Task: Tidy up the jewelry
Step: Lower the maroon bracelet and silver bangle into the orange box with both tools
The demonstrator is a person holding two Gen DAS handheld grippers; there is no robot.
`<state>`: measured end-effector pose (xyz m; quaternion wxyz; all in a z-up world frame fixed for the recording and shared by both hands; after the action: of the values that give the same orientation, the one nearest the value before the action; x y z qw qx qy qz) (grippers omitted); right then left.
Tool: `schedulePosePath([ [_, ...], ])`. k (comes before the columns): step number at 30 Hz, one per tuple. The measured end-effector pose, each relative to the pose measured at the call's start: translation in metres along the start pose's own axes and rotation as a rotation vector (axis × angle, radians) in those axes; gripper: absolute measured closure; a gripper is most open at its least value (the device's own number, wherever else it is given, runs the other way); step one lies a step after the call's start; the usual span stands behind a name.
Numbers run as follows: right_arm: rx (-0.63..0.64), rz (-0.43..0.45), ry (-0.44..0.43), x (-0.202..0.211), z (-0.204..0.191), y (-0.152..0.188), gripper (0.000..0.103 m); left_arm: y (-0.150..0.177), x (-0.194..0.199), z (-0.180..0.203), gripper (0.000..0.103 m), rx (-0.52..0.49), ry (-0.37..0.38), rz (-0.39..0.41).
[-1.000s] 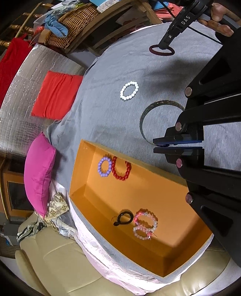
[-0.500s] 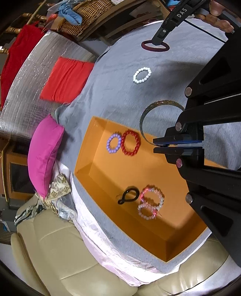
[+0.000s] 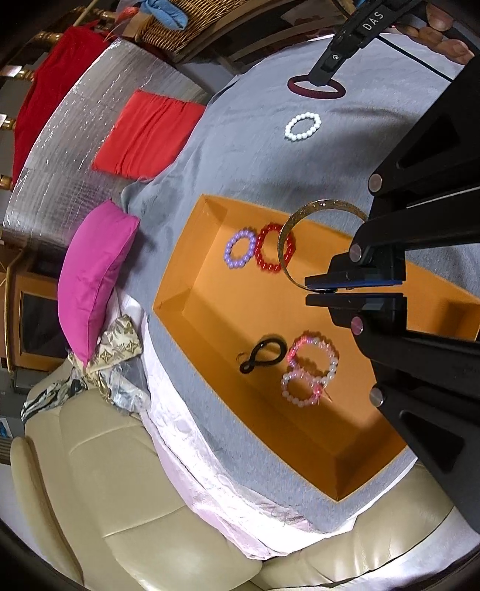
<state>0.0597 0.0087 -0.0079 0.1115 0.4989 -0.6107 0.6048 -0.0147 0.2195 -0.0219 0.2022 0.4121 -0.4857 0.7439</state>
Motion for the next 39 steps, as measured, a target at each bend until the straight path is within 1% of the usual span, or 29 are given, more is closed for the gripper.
schedulePosePath([
  [11,0.074,-0.028,-0.027,-0.024,-0.036,-0.015,0.098,-0.008,-0.009,-0.020,0.101,0.036,-0.033,-0.005],
  [18,0.112,-0.033,-0.047,-0.038,-0.058,-0.029,0.098,-0.014,-0.013,-0.025,0.101,0.047,-0.045,-0.003],
  [26,0.137,-0.040,-0.059,-0.052,-0.075,-0.044,0.098,-0.021,-0.016,-0.030,0.101,0.058,-0.056,-0.002],
  [39,0.168,-0.084,-0.042,-0.086,-0.092,-0.062,0.098,-0.030,-0.034,-0.047,0.101,0.091,-0.076,-0.026],
])
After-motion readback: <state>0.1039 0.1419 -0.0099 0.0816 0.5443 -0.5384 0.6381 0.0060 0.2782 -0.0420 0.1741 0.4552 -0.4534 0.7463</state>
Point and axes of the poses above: each gripper's, at about its wrist camera, not at the fingertips, and x roughly against the way its jaws point, z to its right, y to its underside, the point moved 2 cm from there along -x, roughly the way its jaws point, and after that the axes turned 5 degrees about -z, right-handed, at the moved point
